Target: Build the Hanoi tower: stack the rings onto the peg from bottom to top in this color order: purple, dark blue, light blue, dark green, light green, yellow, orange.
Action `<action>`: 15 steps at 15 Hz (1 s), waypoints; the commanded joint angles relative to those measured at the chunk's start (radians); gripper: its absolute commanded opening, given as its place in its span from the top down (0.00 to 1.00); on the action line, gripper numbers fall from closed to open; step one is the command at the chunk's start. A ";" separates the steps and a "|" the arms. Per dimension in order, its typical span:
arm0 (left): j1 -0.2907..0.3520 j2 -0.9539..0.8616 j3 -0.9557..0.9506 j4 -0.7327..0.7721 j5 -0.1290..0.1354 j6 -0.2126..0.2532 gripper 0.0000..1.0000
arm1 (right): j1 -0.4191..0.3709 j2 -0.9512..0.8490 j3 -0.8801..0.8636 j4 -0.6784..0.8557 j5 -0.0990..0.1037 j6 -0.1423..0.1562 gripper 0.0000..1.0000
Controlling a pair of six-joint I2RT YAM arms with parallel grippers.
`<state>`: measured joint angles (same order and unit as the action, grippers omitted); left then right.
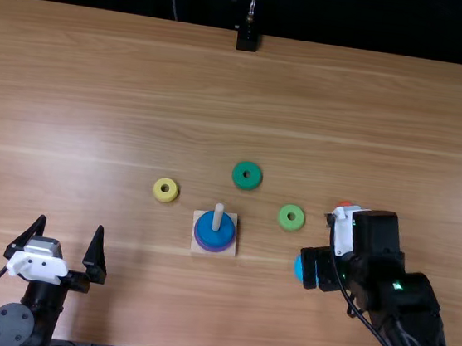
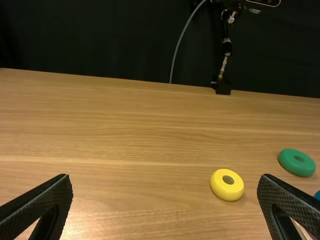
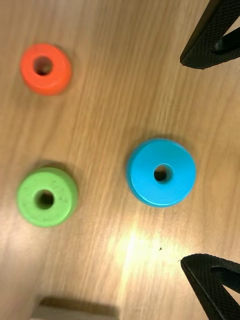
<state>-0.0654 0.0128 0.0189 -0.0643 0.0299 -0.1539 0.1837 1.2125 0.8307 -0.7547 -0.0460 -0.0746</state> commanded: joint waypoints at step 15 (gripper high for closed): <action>-0.001 -0.013 -0.019 0.000 0.001 0.014 0.00 | 0.065 0.314 0.081 0.016 -0.020 -0.001 0.00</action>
<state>-0.0654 0.0128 0.0189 -0.0639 0.0303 -0.1535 0.2298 1.5089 0.8791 -0.7387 -0.0597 -0.0734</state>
